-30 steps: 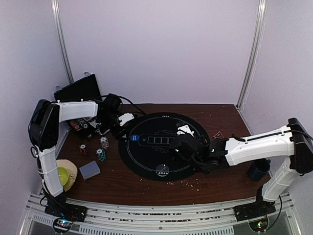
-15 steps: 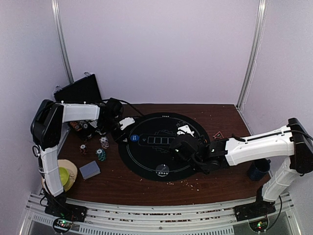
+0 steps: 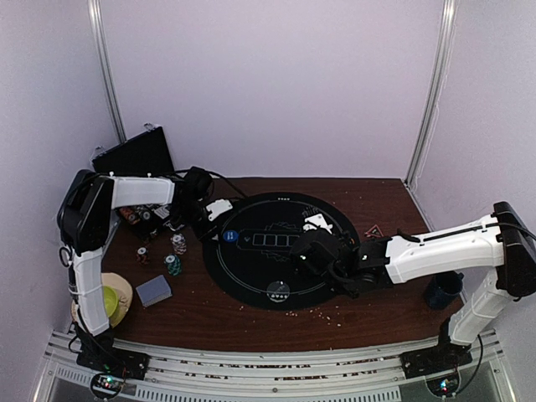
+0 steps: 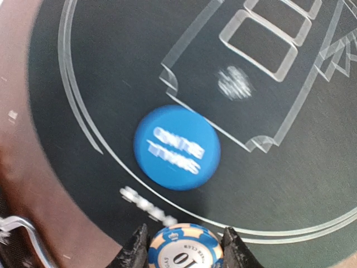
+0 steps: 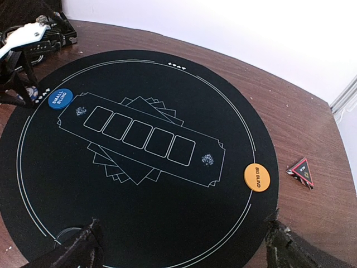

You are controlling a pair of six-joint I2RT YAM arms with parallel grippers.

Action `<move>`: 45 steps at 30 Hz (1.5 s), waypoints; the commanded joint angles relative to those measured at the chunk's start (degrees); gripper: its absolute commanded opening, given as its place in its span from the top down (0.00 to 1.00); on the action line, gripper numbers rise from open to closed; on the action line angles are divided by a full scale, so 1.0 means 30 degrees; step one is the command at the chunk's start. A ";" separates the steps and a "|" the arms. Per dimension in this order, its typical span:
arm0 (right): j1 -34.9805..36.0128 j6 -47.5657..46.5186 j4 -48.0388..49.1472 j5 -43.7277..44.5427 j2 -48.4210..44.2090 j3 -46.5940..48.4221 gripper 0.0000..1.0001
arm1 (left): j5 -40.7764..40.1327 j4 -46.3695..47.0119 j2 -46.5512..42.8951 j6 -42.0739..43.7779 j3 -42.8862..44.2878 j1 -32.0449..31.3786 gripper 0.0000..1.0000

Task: Distribute texas hold em gaming equipment
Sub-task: Place the poker chips pile at the small blind area.

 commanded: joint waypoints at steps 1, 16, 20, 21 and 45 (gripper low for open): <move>-0.0114 0.0133 0.0053 0.0765 -0.0415 -0.0152 0.00 | -0.0834 0.0378 0.1194 -0.0375 0.2768 0.0059 0.70; -0.0147 0.0137 0.0101 0.0916 -0.0292 -0.0182 0.00 | 0.0224 -0.1900 0.6855 -0.1930 1.2107 0.1577 0.70; -0.0137 0.0134 0.0145 0.0910 -0.0214 -0.0157 0.00 | 0.0886 -0.1512 0.7287 -0.2196 1.1957 0.1737 0.70; -0.0141 0.0133 0.0141 0.0910 -0.0183 -0.0153 0.00 | 0.0972 -0.1406 0.7332 -0.2240 1.1910 0.1763 0.70; -0.0170 0.0103 0.0135 0.0782 -0.0049 -0.0109 0.00 | 0.1845 -0.0832 0.6730 -0.2476 1.0072 0.1804 0.71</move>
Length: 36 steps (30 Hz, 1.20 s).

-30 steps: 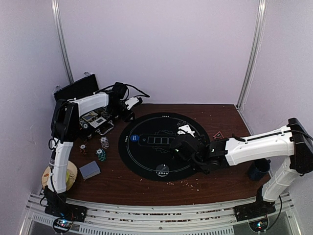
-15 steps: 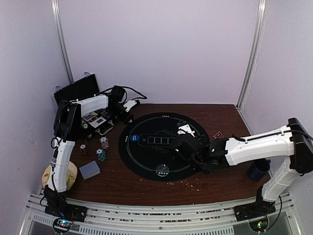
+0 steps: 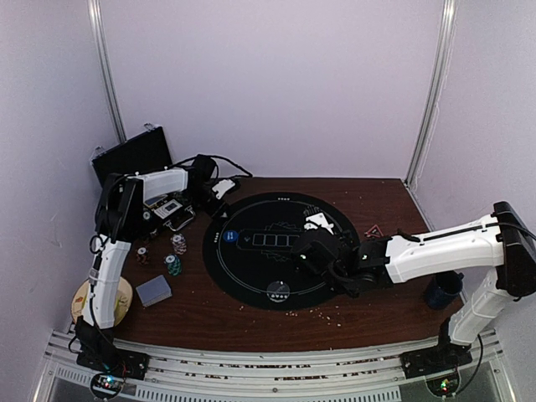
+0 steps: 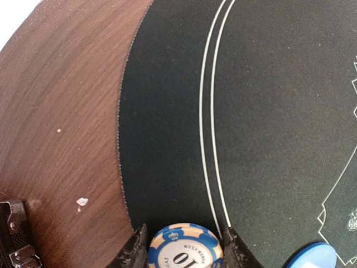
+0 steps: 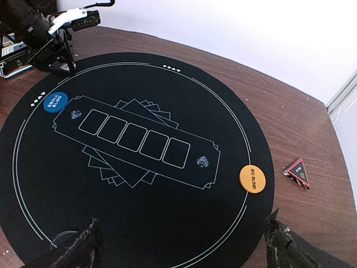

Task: Distribute texas hold em gaming equipment
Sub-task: Place the poker chips pile at the small blind area.

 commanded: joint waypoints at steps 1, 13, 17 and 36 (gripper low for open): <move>-0.0102 0.0067 0.0126 0.0405 -0.0049 -0.0081 0.00 | 0.0575 0.0895 -0.1646 -0.0054 -0.1524 0.0012 0.71; -0.0106 0.0064 0.0125 0.0425 0.0008 -0.0103 0.00 | -0.0098 0.1299 -0.0869 -0.0230 -0.0834 0.0055 0.69; -0.0104 0.0003 0.0127 0.0303 0.0201 -0.0014 0.00 | -0.0347 0.1321 -0.0514 -0.0144 -0.0533 0.0051 0.68; -0.0091 -0.0010 0.0130 0.0301 0.0265 0.0029 0.00 | -0.0621 0.1204 -0.0151 -0.0085 -0.0363 0.0066 0.42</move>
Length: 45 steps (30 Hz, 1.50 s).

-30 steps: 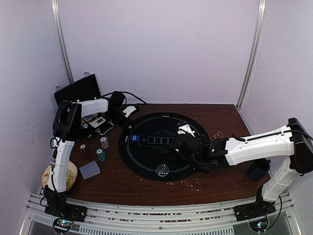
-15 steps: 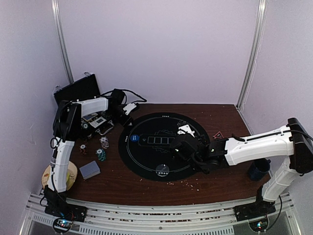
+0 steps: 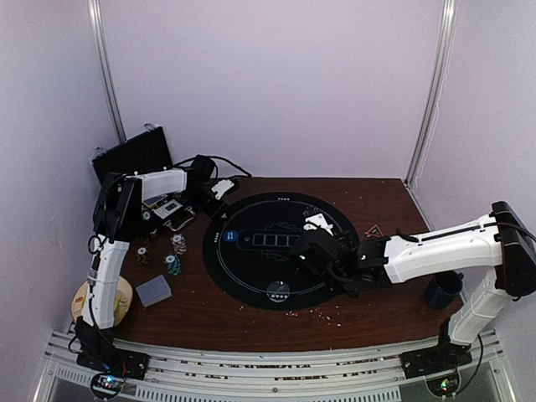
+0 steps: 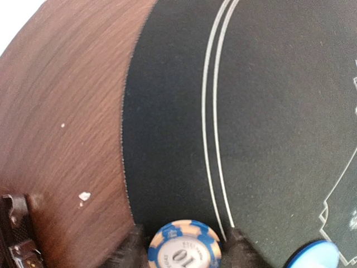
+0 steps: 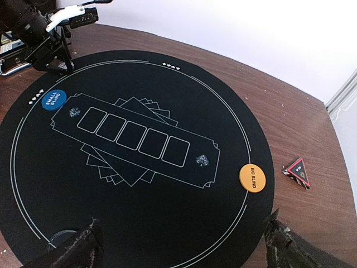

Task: Distribute texas hold em gaming equipment
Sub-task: Place the poker chips pile at the small blind area, then pick up the pile of poker chips from the pile of poker chips.

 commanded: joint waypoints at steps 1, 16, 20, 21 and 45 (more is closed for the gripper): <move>-0.0062 -0.0008 0.0120 0.0300 0.0086 0.0024 0.00 | -0.0469 0.0457 0.0233 -0.0055 0.0535 0.0058 0.36; -0.0072 -0.0047 0.0087 0.0228 0.0036 0.0024 0.00 | -0.0506 -0.0405 -0.6997 0.0367 -0.1078 0.0066 0.02; -0.0063 -0.0073 0.0162 0.0164 -0.0120 -0.0024 0.00 | -0.2397 -0.0206 -0.9766 0.0744 -0.4536 0.0084 0.02; -0.0071 -0.0091 0.0176 0.0118 -0.0128 -0.0041 0.00 | -0.2819 -0.0219 -1.0335 0.0688 -0.5303 0.0089 0.02; 0.0055 -0.0087 0.0074 -0.0208 -0.0162 0.0044 0.00 | -0.1261 0.2277 -1.2445 0.0260 -1.4282 0.3110 0.08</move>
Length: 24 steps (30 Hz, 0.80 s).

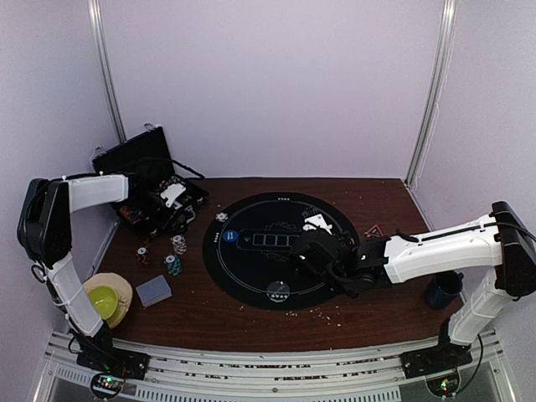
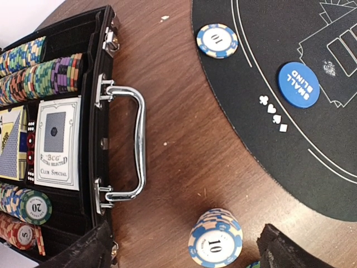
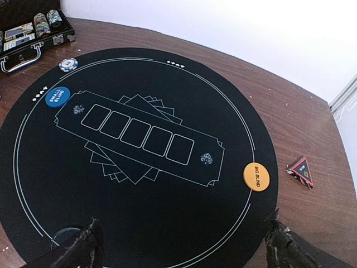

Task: Distribute texas hold em gaming equipment
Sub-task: Pick up the pile of poker chips from the pile of poker chips.

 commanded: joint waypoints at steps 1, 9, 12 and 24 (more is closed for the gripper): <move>0.0087 -0.0038 0.0081 0.0168 -0.0199 0.0034 0.00 | 0.0639 0.0977 0.0104 0.0046 -0.0589 0.0238 0.08; 0.0174 -0.0038 0.0024 0.0256 -0.0128 0.0112 0.00 | 0.0872 0.0991 -0.0073 0.0510 -0.1418 0.0268 0.12; 0.0193 -0.0022 0.0016 0.0289 -0.0099 0.0111 0.00 | 0.0748 0.1174 -0.0311 0.0431 -0.1572 0.0286 0.13; 0.0286 -0.0007 -0.0035 0.0393 -0.0173 0.0141 0.00 | 0.0981 0.1222 0.0339 0.0514 -0.1663 0.0418 0.17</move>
